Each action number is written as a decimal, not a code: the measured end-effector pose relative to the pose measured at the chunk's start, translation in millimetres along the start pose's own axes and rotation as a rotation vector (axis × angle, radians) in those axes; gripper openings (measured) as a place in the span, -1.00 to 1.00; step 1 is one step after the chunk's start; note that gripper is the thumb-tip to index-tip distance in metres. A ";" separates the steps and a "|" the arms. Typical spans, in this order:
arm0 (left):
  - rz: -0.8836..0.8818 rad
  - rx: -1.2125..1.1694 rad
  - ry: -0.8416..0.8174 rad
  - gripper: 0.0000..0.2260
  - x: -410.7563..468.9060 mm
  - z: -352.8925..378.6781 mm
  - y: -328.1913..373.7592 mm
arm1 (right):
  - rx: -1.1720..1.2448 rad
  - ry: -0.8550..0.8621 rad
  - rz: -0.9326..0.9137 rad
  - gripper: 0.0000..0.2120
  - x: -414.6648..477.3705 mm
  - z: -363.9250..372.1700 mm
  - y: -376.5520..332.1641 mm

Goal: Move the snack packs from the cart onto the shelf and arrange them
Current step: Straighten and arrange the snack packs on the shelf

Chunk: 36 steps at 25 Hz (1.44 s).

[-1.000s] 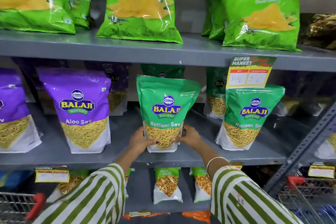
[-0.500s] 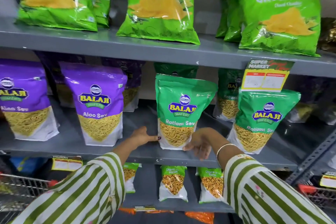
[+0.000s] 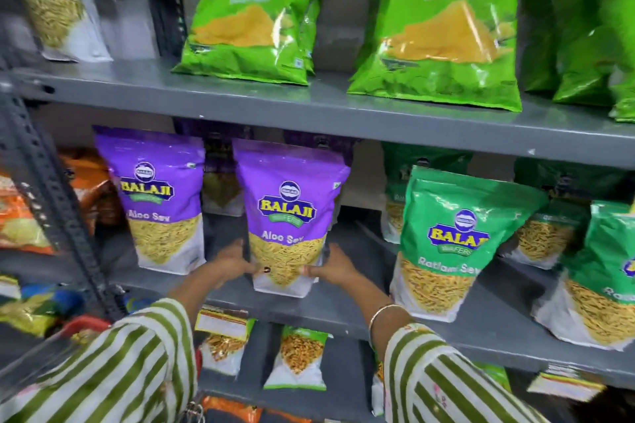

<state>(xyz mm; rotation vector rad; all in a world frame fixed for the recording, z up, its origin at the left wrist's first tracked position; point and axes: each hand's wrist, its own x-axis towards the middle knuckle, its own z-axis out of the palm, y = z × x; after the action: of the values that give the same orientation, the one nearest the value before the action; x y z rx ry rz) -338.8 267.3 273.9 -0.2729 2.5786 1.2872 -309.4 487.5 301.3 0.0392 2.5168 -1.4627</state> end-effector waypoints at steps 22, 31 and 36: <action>0.221 -0.194 0.475 -0.32 -43.1 -15.5 -13.3 | -0.124 0.405 -0.133 -0.43 -26.0 45.6 -33.7; 0.114 -0.215 0.868 -0.33 -41.6 -96.7 -56.4 | -0.296 0.122 -0.309 -0.35 -7.3 144.4 -74.7; 0.064 -0.347 0.516 0.00 -0.3 -146.7 -90.3 | 0.004 -0.019 -0.102 -0.13 61.8 188.7 -95.0</action>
<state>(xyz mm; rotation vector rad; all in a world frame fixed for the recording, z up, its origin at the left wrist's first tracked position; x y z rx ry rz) -333.6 95.9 290.8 -0.6696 2.7592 1.9007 -347.9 271.8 279.7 -0.1037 2.5344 -1.4984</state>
